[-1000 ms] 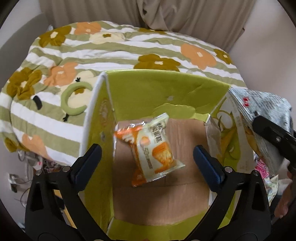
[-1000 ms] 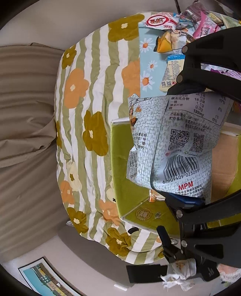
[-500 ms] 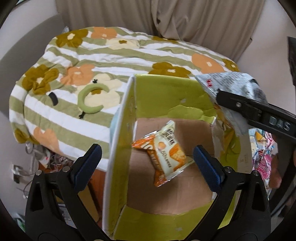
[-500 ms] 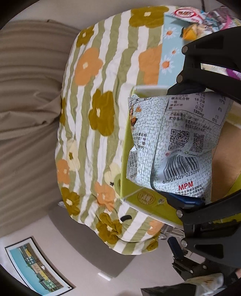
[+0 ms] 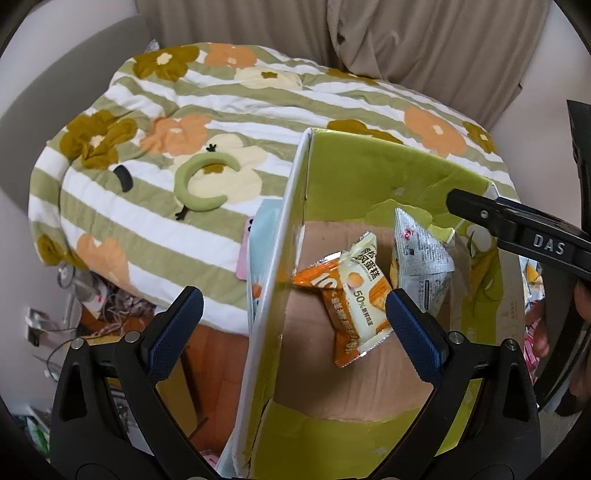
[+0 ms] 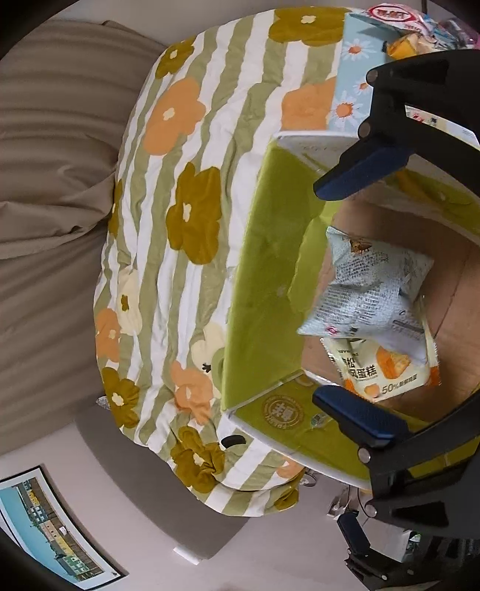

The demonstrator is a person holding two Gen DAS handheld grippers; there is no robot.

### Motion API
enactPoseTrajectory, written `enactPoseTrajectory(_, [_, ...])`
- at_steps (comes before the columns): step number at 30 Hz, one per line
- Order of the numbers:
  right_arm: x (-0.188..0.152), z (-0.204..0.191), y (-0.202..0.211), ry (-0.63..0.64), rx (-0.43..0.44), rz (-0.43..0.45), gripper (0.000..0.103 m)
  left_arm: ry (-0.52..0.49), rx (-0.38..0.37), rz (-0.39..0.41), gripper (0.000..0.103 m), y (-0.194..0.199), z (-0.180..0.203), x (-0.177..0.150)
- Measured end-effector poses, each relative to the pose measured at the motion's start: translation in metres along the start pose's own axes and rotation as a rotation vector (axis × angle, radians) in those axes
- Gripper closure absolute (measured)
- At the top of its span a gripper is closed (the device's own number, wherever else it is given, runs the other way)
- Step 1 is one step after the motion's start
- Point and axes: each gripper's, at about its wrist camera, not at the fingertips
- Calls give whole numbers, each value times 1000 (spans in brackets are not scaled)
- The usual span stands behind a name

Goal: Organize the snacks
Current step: 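Move both tools back over the snack pile on the table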

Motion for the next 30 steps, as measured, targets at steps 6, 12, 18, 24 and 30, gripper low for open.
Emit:
enactPoseTrajectory(6, [-2, 2, 22, -5, -21, 18, 3, -10, -17, 27, 4, 14, 3, 0])
enactPoseTrajectory(12, [-8, -1, 54, -14, -33, 60, 3, -31, -30, 69, 4, 41, 9, -2])
enactPoseTrajectory(18, [-19, -2, 91, -38, -51, 114, 3, -61, -59, 110, 4, 66, 18, -8])
enactPoseTrajectory(24, [-41, 8, 130, -73, -74, 158, 3, -81, -91, 142, 4, 90, 39, -20])
enactPoseTrajectory(30, [-76, 36, 170, -99, -83, 203, 3, -104, -112, 179, 4, 115, 79, -46])
Point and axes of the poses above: each gripper's, at about its wrist camera, not at the fingertips, and y roughly against the way its jaws point, z to its right, x to its top, and after that the axes turned 9 degrees about -x, right-handed
